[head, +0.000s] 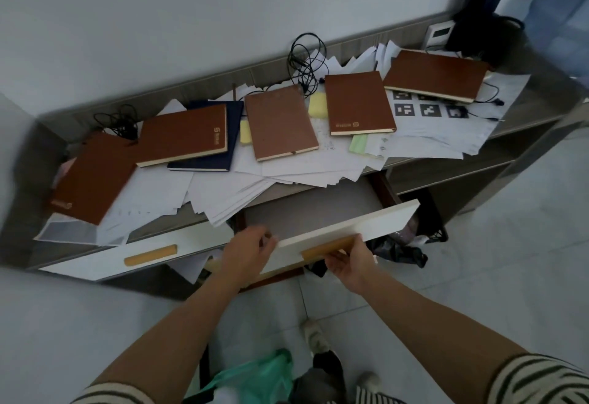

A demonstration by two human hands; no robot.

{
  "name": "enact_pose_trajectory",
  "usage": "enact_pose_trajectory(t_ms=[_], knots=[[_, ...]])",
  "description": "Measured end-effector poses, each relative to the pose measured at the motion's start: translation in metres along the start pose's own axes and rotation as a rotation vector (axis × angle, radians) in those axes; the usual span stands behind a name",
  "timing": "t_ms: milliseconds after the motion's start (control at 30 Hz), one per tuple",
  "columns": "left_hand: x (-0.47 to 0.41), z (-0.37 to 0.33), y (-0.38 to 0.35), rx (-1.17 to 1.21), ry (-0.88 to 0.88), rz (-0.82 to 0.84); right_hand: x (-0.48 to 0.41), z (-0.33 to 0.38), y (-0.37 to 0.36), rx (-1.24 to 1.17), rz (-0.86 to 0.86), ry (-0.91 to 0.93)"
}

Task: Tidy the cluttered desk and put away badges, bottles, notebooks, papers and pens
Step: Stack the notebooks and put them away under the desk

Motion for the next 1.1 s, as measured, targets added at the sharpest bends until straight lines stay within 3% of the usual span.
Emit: enact_pose_trajectory(t_ms=[233,400,633,867,933,1100], knots=[[0.040,0.006,-0.022,0.048,-0.057,0.048,0.007,0.004,0.015,0.046,0.044,-0.031],[0.047,0.002,-0.035,-0.155,-0.053,0.064,0.007,0.008,0.025,0.071,0.051,-0.063],[0.052,-0.002,-0.050,-0.199,-0.037,0.112,0.008,0.027,0.040,0.161,0.027,-0.020],[0.038,-0.013,-0.052,-0.204,-0.060,0.343,0.030,0.116,0.053,0.257,-0.145,0.284],[0.026,-0.026,-0.039,-0.158,-0.065,0.356,0.051,0.154,0.057,0.311,-0.240,0.396],[-0.022,-0.066,0.004,-0.057,-0.057,0.257,0.080,0.242,0.039,0.488,-0.258,0.669]])
Point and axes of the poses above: each hand's wrist, its own x-axis away from the middle knuckle, its own y-axis out of the back of the hand, z = x × y, the point moved 10 cm from there along -x, towards the middle knuckle, and after that the axes turned 15 degrees about -x, right-handed, at the moved point
